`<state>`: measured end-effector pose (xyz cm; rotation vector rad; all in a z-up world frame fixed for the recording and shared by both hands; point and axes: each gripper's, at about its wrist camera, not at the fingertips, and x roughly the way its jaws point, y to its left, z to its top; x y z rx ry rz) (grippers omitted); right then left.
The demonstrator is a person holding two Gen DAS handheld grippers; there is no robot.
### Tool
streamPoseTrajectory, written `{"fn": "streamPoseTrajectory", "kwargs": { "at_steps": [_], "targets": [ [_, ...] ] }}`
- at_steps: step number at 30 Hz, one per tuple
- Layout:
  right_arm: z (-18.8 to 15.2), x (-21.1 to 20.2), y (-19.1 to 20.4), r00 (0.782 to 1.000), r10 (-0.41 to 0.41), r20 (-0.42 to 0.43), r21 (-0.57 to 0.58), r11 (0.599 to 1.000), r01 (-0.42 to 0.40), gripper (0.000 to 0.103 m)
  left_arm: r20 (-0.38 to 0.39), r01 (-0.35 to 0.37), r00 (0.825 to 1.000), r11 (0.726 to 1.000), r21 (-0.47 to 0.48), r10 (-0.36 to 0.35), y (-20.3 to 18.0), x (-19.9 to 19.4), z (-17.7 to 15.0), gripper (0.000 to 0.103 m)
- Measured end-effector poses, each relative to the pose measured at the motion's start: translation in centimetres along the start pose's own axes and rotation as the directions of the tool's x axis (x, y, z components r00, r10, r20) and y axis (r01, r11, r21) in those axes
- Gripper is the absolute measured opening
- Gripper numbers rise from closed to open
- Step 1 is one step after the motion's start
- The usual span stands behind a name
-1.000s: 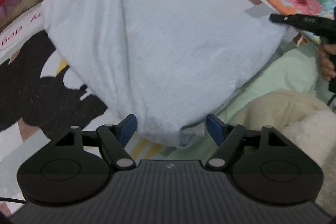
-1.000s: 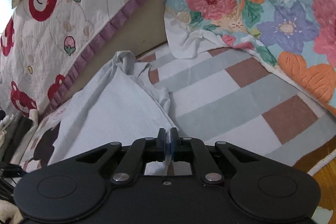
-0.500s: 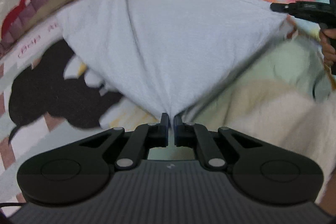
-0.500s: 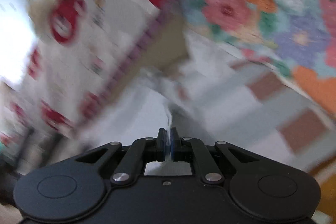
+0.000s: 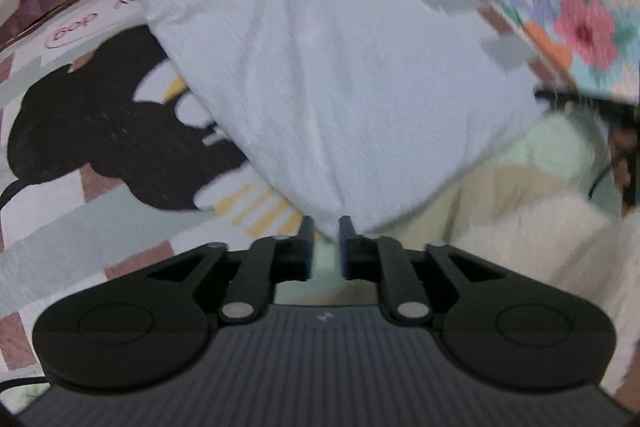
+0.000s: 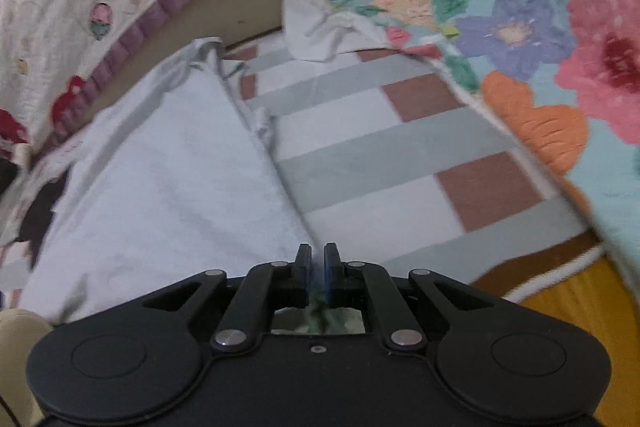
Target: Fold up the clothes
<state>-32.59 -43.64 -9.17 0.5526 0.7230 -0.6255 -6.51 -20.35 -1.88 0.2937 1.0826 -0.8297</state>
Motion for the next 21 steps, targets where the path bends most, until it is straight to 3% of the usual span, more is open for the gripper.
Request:
{"fn": "streamPoseTrajectory", "kwargs": {
  "at_steps": [2,4,8,11,13,14,16,17,21],
  "targets": [
    [0.2,-0.8,0.0,0.998,-0.053,0.026,-0.038,0.998,0.054,0.015,0.051,-0.034,0.998,0.998,-0.047,0.036,1.4,-0.2,0.9,0.030],
    [1.6,-1.0,0.0,0.996,-0.044,0.076,-0.053,0.997,0.048,0.015,0.093,-0.088,0.991,0.993,-0.082,0.096,3.2,0.3,2.2,0.041],
    [6.9,0.6,2.7,0.978,0.121,0.173,-0.127,0.987,-0.100,0.015,0.157,-0.169,0.968,0.970,-0.174,0.197,7.4,2.3,5.6,0.042],
    [11.2,3.5,7.2,0.937,0.308,0.163,-0.314,0.917,-0.247,0.018,0.204,-0.170,0.951,0.946,-0.277,0.231,9.3,3.4,7.2,0.045],
    [13.7,5.7,9.9,0.893,0.429,0.138,-0.423,0.841,-0.339,0.023,0.232,-0.165,0.940,0.928,-0.334,0.251,10.3,4.2,8.1,0.047],
    [15.0,6.9,11.2,0.867,0.484,0.118,-0.464,0.799,-0.383,0.033,0.248,-0.163,0.935,0.926,-0.340,0.255,10.5,4.7,8.3,0.049],
    [18.2,10.2,13.2,0.859,0.511,0.035,-0.446,0.777,-0.444,0.051,0.268,-0.181,0.923,0.926,-0.332,0.276,10.9,6.0,9.2,0.049],
    [19.8,12.0,14.1,0.853,0.521,-0.007,-0.433,0.768,-0.473,0.051,0.274,-0.191,0.918,0.925,-0.327,0.287,11.2,6.6,9.6,0.049],
    [25.1,19.8,15.6,0.880,0.450,-0.154,-0.196,0.858,-0.474,0.051,0.312,-0.175,0.902,0.913,-0.368,0.299,12.9,8.1,11.1,0.049]
  ]
}}
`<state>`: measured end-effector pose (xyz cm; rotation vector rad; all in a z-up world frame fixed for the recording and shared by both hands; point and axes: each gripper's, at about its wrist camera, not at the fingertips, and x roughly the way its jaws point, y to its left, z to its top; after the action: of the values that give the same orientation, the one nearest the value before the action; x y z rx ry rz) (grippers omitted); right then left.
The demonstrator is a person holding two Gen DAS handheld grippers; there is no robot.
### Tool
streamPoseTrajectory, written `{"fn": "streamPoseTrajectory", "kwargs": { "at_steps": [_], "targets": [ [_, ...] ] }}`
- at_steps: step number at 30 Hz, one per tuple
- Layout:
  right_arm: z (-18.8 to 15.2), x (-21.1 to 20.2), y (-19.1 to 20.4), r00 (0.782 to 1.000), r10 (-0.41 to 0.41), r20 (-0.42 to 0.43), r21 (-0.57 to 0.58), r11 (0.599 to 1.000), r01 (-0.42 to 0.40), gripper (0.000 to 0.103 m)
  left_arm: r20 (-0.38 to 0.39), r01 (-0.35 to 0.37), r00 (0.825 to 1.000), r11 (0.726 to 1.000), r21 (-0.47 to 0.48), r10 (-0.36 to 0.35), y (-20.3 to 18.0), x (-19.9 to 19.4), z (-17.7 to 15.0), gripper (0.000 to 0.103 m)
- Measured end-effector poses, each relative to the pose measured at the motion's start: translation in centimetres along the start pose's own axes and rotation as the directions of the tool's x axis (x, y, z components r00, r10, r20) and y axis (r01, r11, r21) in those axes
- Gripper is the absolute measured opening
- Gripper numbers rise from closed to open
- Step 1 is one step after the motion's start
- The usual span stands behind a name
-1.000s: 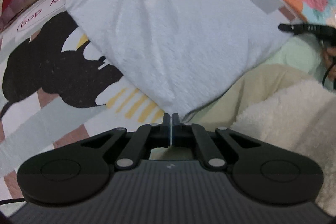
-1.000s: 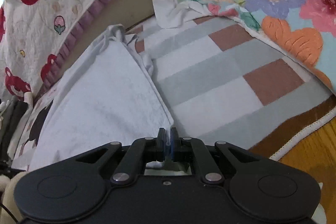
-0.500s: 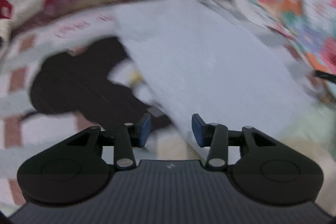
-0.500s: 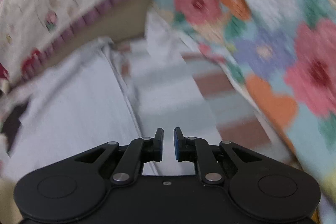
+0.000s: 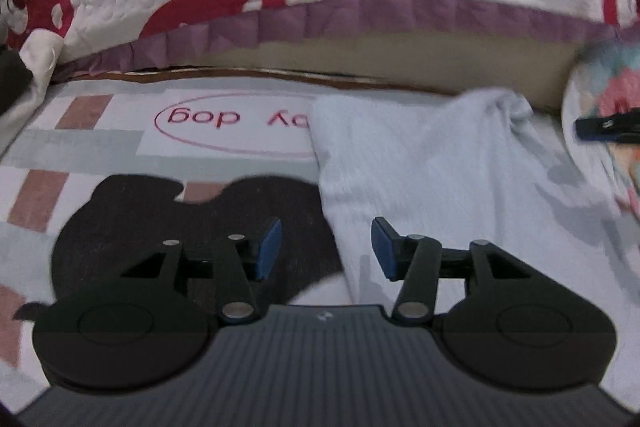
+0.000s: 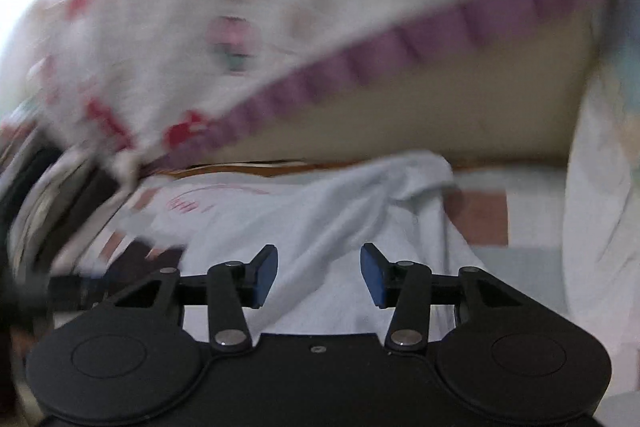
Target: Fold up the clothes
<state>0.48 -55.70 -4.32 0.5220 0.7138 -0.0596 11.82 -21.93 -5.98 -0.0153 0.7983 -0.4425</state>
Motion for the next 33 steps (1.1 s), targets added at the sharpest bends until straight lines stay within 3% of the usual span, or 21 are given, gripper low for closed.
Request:
{"fn": "streamPoseTrajectory", "kwargs": {
  "at_steps": [3,5,9,11,12,13,14,16,20,24,27,29,31,32,33],
  "targets": [
    [1.7,3.4,-3.0,1.000,-0.007,-0.025,0.223,0.975,0.013,0.051,0.029,0.027,0.999,1.000,-0.004,-0.026,0.1,1.1,0.5,0.049],
    [1.9,4.8,-4.7,1.000,-0.019,0.002,0.323,0.946,0.018,0.051,0.035,0.039,0.999,0.999,0.020,-0.039,-0.2,1.9,0.7,0.049],
    [1.9,7.7,-7.5,0.992,-0.122,0.026,0.431,0.897,0.099,0.052,0.019,0.034,0.999,0.999,0.020,-0.035,-0.5,3.9,1.1,0.050],
    [1.1,8.0,-8.3,0.989,-0.103,0.105,0.470,0.882,0.041,0.052,0.008,0.032,0.999,0.999,0.010,-0.032,-0.6,4.6,1.2,0.050],
    [0.7,8.0,-8.5,0.986,-0.077,0.151,0.481,0.877,-0.006,0.049,0.006,0.027,1.000,1.000,0.011,-0.027,-0.7,4.9,1.3,0.050],
    [0.4,8.0,-8.7,0.979,-0.051,0.196,0.488,0.872,-0.053,0.025,0.007,0.021,1.000,1.000,0.015,-0.021,-0.8,5.0,1.4,0.050],
    [0.3,7.7,-8.5,0.973,-0.018,0.228,0.473,0.876,-0.094,0.004,0.011,0.015,1.000,1.000,0.023,-0.015,-0.8,5.1,1.4,0.050],
    [0.5,6.7,-7.8,0.959,0.049,0.278,0.414,0.895,-0.165,0.004,0.024,0.000,1.000,0.999,0.039,-0.001,-0.9,5.3,1.7,0.050],
    [1.8,2.7,-5.9,0.925,0.093,0.367,0.259,0.945,-0.198,0.004,0.040,-0.022,0.999,0.999,0.026,0.021,0.1,6.5,3.0,0.051],
    [3.3,0.2,-4.1,0.918,0.105,0.383,0.105,0.982,-0.156,0.004,0.066,-0.003,0.998,1.000,-0.003,0.003,1.0,7.9,4.9,0.054],
    [3.9,0.3,-3.8,0.934,0.076,0.350,0.052,0.994,-0.101,0.004,0.069,0.021,0.997,1.000,-0.019,-0.020,1.1,9.4,5.9,0.054],
    [3.9,0.1,-3.9,0.935,0.074,0.347,0.049,0.994,-0.097,0.004,0.035,0.034,0.999,0.999,-0.038,-0.033,1.0,10.7,6.3,0.061],
    [3.8,0.3,-4.0,0.931,0.078,0.356,0.043,0.994,-0.100,0.004,-0.006,0.045,0.999,0.998,-0.046,-0.045,0.8,12.1,6.5,0.061],
    [3.6,0.1,-3.9,0.928,0.081,0.363,0.038,0.994,-0.102,0.004,-0.018,0.065,0.998,0.997,-0.029,-0.065,0.5,12.6,6.5,0.056],
    [3.5,0.0,-3.8,0.926,0.083,0.369,0.033,0.994,-0.103,0.004,-0.029,0.084,0.996,0.996,-0.012,-0.085,0.3,13.1,6.5,0.009]
  ]
}}
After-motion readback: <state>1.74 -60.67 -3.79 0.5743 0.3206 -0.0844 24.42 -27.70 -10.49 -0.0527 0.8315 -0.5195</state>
